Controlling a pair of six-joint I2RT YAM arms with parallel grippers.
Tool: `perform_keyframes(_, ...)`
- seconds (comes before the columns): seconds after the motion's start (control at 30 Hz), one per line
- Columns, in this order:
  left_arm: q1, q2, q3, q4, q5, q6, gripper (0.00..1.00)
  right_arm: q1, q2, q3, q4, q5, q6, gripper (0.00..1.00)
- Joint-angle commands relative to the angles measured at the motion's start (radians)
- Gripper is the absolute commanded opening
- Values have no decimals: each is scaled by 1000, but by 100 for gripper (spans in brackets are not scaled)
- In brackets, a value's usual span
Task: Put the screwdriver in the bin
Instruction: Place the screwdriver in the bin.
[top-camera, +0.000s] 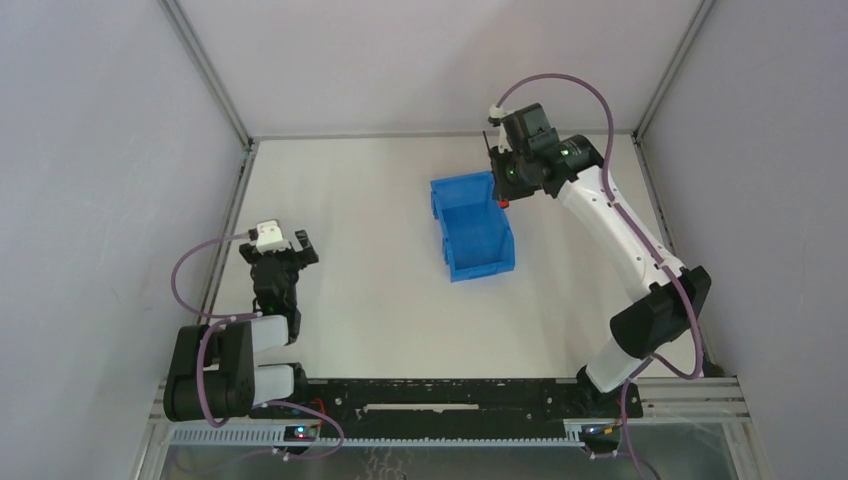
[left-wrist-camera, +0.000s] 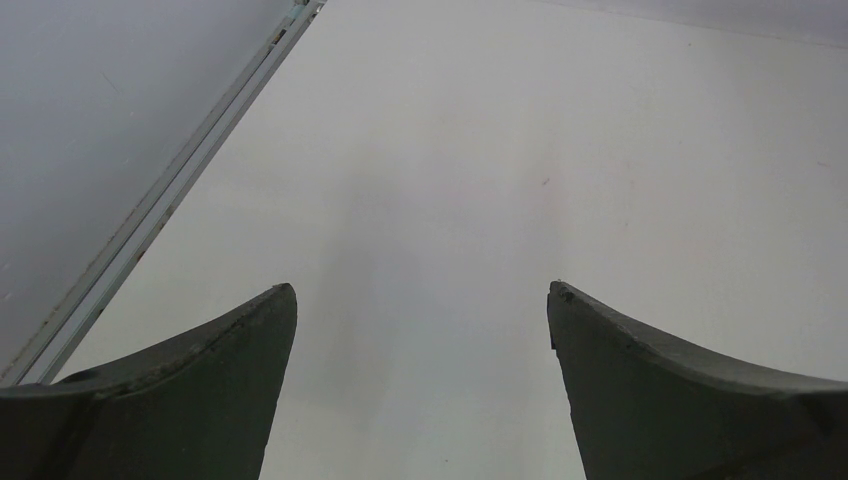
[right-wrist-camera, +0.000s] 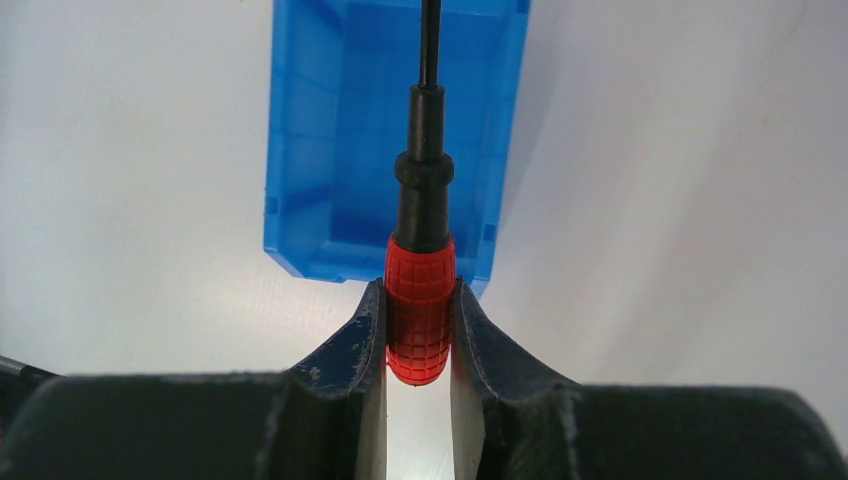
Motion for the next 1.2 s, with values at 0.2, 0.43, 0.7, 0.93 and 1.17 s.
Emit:
perform_keyframes(0.2, -6, -10, 37, 37, -14, 16, 100, 93, 90, 113, -55, 32, 7, 13)
perform_keyframes(0.43, -5, -10, 36, 37, -15, 16, 100, 119, 159, 107, -62, 42, -4, 13)
perform_keyframes(0.7, -5, -10, 36, 37, -14, 16, 100, 134, 196, 12, 5, 47, -46, 13)
perform_keyframes(0.93, -5, -10, 37, 37, -14, 17, 100, 133, 246, -82, 78, 24, -85, 15)
perform_keyframes(1.17, -5, -10, 36, 37, -15, 16, 100, 134, 314, -110, 145, 31, -86, 18)
